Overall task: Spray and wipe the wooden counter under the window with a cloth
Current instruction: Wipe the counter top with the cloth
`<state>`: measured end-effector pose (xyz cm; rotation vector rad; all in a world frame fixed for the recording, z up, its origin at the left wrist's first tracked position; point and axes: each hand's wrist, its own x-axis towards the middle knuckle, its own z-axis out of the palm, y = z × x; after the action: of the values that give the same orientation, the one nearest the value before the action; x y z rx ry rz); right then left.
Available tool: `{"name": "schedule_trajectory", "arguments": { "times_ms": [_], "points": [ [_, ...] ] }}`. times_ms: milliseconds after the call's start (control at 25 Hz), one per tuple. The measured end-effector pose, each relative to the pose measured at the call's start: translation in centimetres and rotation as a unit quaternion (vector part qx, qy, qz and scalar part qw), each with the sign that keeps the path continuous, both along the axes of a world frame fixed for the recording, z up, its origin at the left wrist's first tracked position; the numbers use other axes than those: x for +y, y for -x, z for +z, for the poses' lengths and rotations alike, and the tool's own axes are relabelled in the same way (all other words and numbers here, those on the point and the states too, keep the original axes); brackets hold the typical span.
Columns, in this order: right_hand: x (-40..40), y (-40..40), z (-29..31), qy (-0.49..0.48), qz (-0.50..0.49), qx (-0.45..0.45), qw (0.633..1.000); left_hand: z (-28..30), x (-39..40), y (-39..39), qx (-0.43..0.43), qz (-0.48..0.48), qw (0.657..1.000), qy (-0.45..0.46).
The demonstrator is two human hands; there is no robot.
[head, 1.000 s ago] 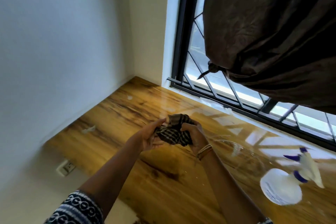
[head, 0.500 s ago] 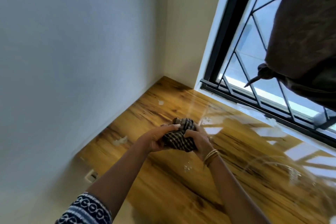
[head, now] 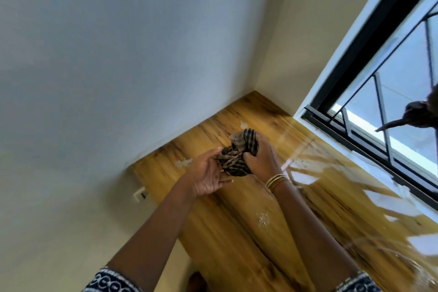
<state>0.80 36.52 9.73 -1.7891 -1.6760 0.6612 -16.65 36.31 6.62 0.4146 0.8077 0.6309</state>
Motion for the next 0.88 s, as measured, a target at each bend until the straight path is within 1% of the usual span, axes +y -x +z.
{"name": "schedule_trajectory", "arguments": {
  "times_ms": [80, 120, 200, 240, 280, 320, 360, 400, 440, 480, 560, 600, 640, 680, 720, 800, 880],
  "points": [
    [0.0, 1.1, -0.7, -0.012, 0.035, -0.02, 0.999, -0.2, -0.8, 0.9, 0.007, 0.046, 0.999, 0.01],
    [0.0, 1.4, -0.8, -0.007, 0.042, -0.013, 0.999, -0.3, -1.4, 1.5, 0.013, 0.063, 0.998, 0.02],
    [0.4, 1.8, -0.8, -0.004, 0.016, 0.009, 1.0, -0.7, -2.8, 2.8, 0.042, 0.102, 0.993, 0.041],
    [0.5, 1.9, -0.7, -0.024, -0.003, -0.001, 1.0, -1.0, -3.4, 3.6, 0.065, 0.129, 0.988, 0.051],
    [0.4, 1.8, -0.6, -0.057, -0.015, -0.039, 0.997, -1.3, -3.9, 4.4, 0.091, 0.169, 0.98, 0.061],
    [0.1, 1.7, -0.4, -0.101, -0.014, -0.097, 0.99, -1.6, -4.4, 5.1, 0.117, 0.221, 0.966, 0.063],
    [-0.4, 1.8, -0.2, -0.147, -0.002, -0.156, 0.977, -1.9, -4.6, 5.8, 0.15, 0.275, 0.948, 0.058],
    [-0.9, 1.8, -0.3, -0.178, 0.02, -0.203, 0.963, -2.1, -4.7, 6.2, 0.194, 0.326, 0.924, 0.049],
    [-1.7, 1.9, -0.4, -0.187, 0.055, -0.236, 0.952, -2.4, -4.8, 6.6, 0.26, 0.364, 0.894, 0.031],
    [-2.7, 2.0, -0.8, -0.178, 0.092, -0.252, 0.947, -2.6, -4.8, 6.8, 0.346, 0.381, 0.858, -0.002],
    [-4.2, 2.3, -1.9, -0.156, 0.134, -0.235, 0.95, -3.1, -4.5, 7.4, 0.521, 0.361, 0.767, -0.102],
    [-4.5, 2.6, -2.6, -0.149, 0.125, -0.207, 0.959, -3.5, -4.4, 7.8, 0.587, 0.342, 0.717, -0.159],
    [-4.3, 3.0, -3.2, -0.143, 0.102, -0.177, 0.968, -4.1, -4.4, 8.4, 0.628, 0.321, 0.675, -0.218],
    [-3.7, 3.4, -3.9, -0.132, 0.08, -0.16, 0.975, -5.0, -4.3, 9.0, 0.652, 0.292, 0.643, -0.276],
    [-3.0, 4.0, -4.5, -0.11, 0.066, -0.164, 0.978, -5.8, -4.3, 9.5, 0.666, 0.257, 0.621, -0.325],
    [-1.4, 5.3, -6.2, -0.035, 0.075, -0.224, 0.971, -7.3, -3.9, 10.5, 0.687, 0.173, 0.594, -0.381],
    [-0.5, 6.2, -7.9, 0.021, 0.089, -0.286, 0.954, -8.0, -2.9, 11.2, 0.71, 0.074, 0.561, -0.42]
  ]
}}
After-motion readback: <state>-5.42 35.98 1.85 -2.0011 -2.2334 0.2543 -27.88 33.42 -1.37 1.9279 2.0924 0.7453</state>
